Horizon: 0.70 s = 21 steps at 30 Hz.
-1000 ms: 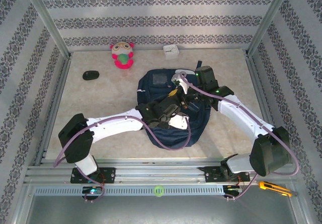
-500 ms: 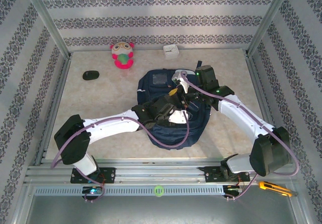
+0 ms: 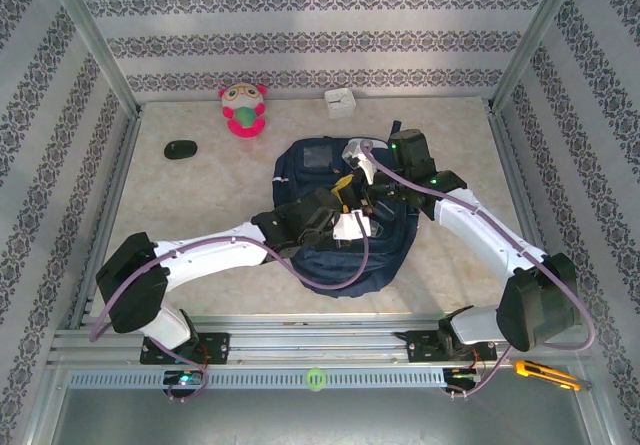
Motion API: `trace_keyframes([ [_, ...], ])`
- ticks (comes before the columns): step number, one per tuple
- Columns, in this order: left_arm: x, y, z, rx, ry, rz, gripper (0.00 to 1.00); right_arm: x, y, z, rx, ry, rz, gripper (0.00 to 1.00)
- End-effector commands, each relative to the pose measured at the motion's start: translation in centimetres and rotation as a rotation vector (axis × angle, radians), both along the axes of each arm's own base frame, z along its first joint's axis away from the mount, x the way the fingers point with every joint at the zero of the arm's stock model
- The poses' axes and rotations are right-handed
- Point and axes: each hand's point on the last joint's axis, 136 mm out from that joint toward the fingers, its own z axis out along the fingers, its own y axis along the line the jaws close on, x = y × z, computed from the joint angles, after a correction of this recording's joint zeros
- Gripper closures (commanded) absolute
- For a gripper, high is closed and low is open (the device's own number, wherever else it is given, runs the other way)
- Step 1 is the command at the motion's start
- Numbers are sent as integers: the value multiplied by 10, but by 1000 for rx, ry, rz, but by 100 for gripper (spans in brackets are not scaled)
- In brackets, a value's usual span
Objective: Pack books, pencil case, and school supplies into a backpack
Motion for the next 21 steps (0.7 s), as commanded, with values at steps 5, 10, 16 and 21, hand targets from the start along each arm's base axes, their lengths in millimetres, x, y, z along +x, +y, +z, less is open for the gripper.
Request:
trace_keyframes([
  [5,23,-11,-9,-53,23,70,59,-11,4,46,102,-117,63,100],
  [10,35,-18,-2,-145,53,143,69,-12,4,46,102,-118,64,100],
  [16,49,-21,1,-205,57,221,69,-12,4,49,109,-120,69,100],
  [21,64,-16,2,-210,24,305,66,-13,4,49,112,-121,70,100],
])
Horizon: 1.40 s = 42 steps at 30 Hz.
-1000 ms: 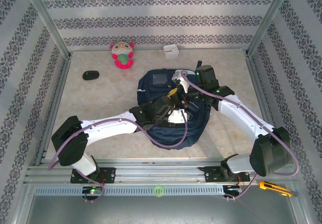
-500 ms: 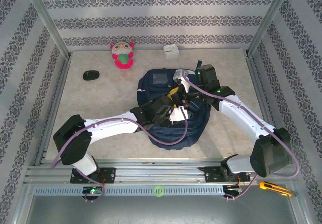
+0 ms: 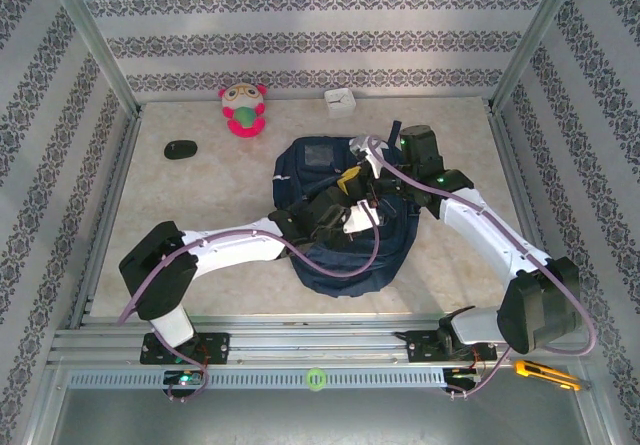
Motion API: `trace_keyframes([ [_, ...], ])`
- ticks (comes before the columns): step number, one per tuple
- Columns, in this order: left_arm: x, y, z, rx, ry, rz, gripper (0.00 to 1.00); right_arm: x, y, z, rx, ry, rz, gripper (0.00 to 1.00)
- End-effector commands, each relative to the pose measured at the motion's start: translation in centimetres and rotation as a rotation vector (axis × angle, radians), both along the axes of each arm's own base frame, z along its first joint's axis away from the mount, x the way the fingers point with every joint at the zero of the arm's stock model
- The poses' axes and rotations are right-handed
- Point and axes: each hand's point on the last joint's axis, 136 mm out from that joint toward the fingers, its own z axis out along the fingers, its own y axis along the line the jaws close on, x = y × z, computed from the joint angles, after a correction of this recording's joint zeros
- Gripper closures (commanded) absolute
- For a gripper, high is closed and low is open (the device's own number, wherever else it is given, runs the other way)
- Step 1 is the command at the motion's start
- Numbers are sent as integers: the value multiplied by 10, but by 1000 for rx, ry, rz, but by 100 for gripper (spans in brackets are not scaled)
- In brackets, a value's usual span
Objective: Pack books, pencil case, and school supplies into a backpack
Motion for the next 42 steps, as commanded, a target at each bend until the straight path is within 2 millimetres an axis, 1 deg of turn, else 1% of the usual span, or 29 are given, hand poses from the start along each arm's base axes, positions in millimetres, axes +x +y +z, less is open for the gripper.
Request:
trace_keyframes([
  [1,41,3,27,-123,-62,194,66,-29,17,39,98,-61,130,100],
  [3,44,4,33,-147,-75,209,65,-29,17,39,99,-61,130,100],
  [6,40,4,42,-191,-84,199,58,-29,16,37,95,-59,124,100],
  [8,32,6,50,-226,-79,176,53,-29,15,36,91,-59,119,100],
  [11,14,13,66,-286,-63,136,44,-29,14,29,76,-53,111,100],
  [14,-10,27,83,-342,-40,97,39,-30,13,21,62,-43,113,100],
  [16,-27,40,85,-349,-17,76,38,-30,14,17,64,-34,120,100],
  [20,-47,73,92,-388,-1,127,36,-31,15,11,60,-20,133,100],
  [22,-55,90,97,-424,-4,169,33,-32,16,4,41,-17,139,100],
  [24,-56,106,104,-465,-18,229,31,-35,17,-1,22,-17,152,100],
  [27,-52,133,111,-492,-54,351,28,-50,23,-7,-7,-27,209,100],
  [29,-48,149,116,-506,-77,430,26,-61,27,-15,-38,-33,238,100],
  [32,-45,168,124,-554,-98,520,25,-76,30,-32,-90,-28,265,100],
  [35,-42,181,127,-617,-93,585,24,-87,31,-61,-159,-7,278,99],
  [37,-41,187,126,-652,-73,619,24,-92,30,-81,-203,28,283,91],
  [38,-40,189,124,-659,-61,628,24,-94,30,-86,-210,51,284,84],
  [39,-40,189,121,-666,-46,633,24,-97,31,-88,-210,83,284,73],
  [42,-42,190,109,-655,25,661,24,-100,33,-74,-165,168,248,53],
])
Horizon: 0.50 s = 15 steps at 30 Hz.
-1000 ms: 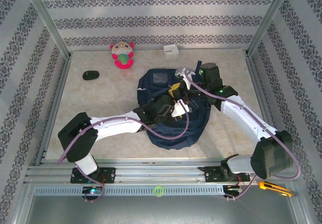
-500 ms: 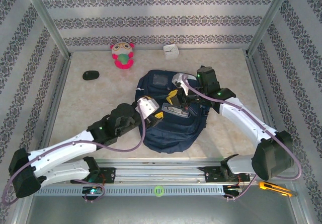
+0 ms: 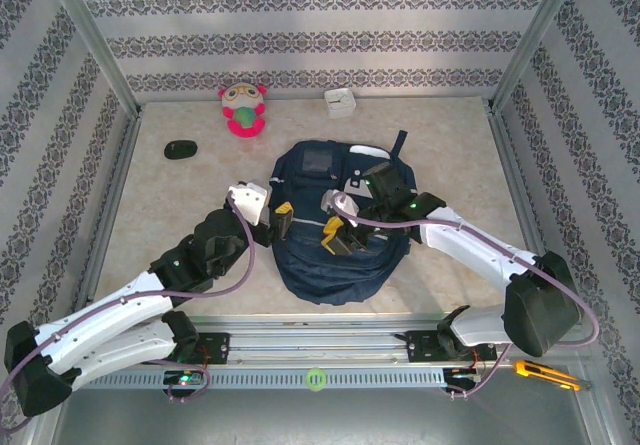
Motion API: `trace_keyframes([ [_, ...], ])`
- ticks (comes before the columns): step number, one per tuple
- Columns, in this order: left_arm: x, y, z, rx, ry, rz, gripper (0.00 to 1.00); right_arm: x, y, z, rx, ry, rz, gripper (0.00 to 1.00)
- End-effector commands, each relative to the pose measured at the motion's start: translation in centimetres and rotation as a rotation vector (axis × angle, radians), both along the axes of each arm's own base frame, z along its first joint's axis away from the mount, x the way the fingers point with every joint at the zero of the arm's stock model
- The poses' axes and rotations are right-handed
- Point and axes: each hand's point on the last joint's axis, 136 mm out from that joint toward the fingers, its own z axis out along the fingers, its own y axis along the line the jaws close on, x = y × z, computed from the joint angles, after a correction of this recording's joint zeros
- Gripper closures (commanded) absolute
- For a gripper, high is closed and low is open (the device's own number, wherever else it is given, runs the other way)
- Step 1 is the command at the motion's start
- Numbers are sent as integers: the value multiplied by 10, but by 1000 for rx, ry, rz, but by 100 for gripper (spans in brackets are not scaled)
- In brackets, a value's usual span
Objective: Pack books, pencil case, and school supplies into a backpack
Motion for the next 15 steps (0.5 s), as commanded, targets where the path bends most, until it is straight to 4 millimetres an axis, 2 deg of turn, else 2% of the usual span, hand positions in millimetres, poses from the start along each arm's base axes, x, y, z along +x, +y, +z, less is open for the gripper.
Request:
trace_keyframes([
  [1,-2,8,-20,-41,121,45,24,-7,0,18,30,95,-60,48],
  [5,-7,-3,-46,-53,262,18,23,-3,-17,50,70,185,-241,37],
  [7,-6,-9,-58,-49,323,12,23,5,-35,55,56,222,-398,35],
  [9,-3,-16,-68,-42,372,10,23,19,-63,47,9,278,-647,33],
  [11,4,-22,-76,-44,407,23,23,25,-94,32,-54,336,-875,34],
  [13,10,-25,-84,-44,433,35,23,21,-109,18,-96,380,-983,34],
  [15,14,-26,-95,-33,457,49,23,17,-113,2,-110,425,-1027,33],
])
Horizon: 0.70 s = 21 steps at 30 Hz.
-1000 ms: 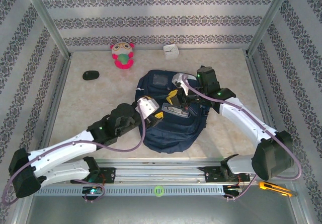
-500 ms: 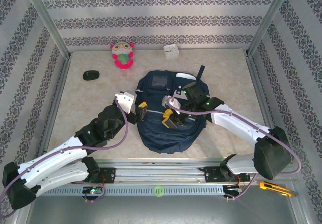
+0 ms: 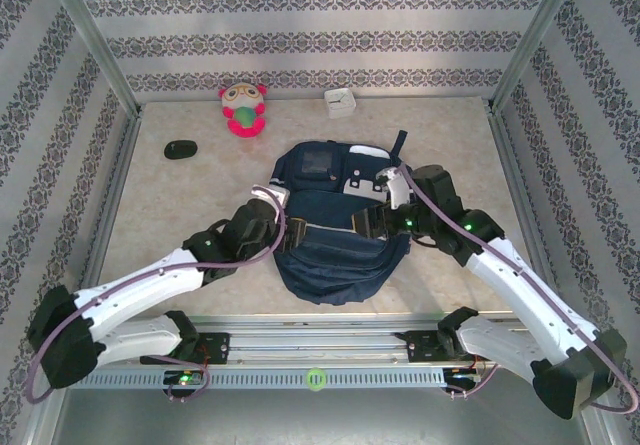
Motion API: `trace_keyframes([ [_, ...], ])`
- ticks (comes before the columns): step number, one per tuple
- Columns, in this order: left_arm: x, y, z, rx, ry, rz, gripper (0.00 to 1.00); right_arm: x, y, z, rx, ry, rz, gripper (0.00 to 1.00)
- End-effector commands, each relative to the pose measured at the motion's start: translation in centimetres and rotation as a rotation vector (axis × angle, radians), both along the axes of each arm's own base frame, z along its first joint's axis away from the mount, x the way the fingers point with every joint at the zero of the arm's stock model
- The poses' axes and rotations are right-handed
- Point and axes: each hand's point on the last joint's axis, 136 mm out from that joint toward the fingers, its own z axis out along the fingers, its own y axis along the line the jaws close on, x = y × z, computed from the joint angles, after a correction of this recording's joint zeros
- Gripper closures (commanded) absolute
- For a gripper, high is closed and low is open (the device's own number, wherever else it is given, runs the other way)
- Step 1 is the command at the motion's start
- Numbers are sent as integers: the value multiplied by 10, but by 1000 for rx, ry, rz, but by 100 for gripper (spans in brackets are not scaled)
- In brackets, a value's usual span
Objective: Pack books, pencil case, and school supplies into a backpack
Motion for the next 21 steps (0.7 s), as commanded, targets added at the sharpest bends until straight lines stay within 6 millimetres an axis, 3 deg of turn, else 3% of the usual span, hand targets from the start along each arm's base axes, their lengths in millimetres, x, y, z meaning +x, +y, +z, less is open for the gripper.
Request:
trace_keyframes([
  [1,5,0,-9,-25,65,41,24,-5,-31,-56,-85,220,-261,33],
  [7,2,8,-49,46,141,56,35,-13,-41,-120,-171,377,-341,32],
  [11,-4,10,-73,77,183,47,38,2,-57,-142,-244,366,-405,35],
  [17,2,9,-66,103,163,25,35,25,-63,-137,-246,301,-394,38],
  [20,6,8,-53,86,139,9,32,35,-59,-114,-257,218,-318,36],
  [21,10,11,-31,37,97,-33,28,38,-53,-90,-258,113,-222,34],
])
